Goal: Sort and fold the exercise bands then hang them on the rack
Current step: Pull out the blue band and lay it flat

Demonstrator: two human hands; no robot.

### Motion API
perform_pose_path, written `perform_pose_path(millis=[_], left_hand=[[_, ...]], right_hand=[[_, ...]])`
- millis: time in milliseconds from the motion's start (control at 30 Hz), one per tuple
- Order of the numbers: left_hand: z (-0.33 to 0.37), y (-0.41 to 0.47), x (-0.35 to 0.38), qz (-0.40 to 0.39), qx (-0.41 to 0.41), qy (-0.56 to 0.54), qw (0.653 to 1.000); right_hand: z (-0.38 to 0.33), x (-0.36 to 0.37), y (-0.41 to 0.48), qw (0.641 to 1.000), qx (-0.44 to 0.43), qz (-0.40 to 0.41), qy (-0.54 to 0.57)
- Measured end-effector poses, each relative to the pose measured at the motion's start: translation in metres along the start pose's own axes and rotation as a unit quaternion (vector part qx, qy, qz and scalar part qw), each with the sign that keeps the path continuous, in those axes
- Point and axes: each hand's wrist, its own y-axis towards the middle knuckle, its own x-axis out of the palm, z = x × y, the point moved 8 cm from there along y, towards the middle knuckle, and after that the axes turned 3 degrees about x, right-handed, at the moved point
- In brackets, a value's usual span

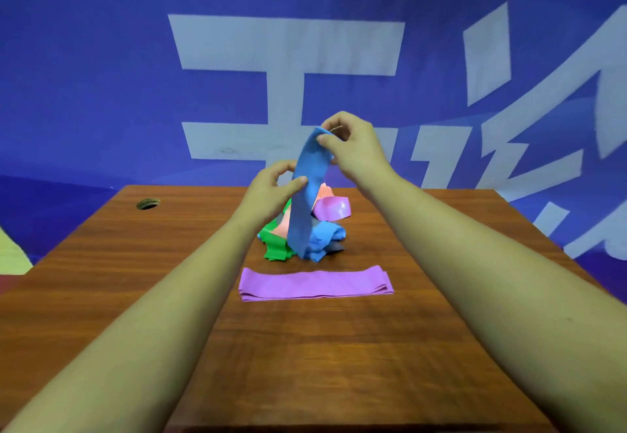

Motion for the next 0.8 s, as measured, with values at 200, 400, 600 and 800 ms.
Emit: perform_pose_path(millis=[200,400,600,800], left_hand=[[-0.002,-0.025,0.029,-0.093,-0.061,-0.051,0.992],[0.007,-0.035,0.015,-0.053,-0.099,-0.121,0.986],[0.021,-0.050,0.016,-0.200,-0.150,-0.060,0.966],[-0.024,-0.115,0.033,-0.377,-0.255,-0.091,0.886]], right_hand=[[-0.002,-0.037,-0.008,0.988,0.054,0.076,0.120],[0.042,-0.088,-0.017,0.973,0.119,0.187,0.056],[0.118,-0.110,-0.065,0.934,0.266,0.208,0.115],[0.156,-0.120,-0.113,0.908,0.333,0.215,0.137]])
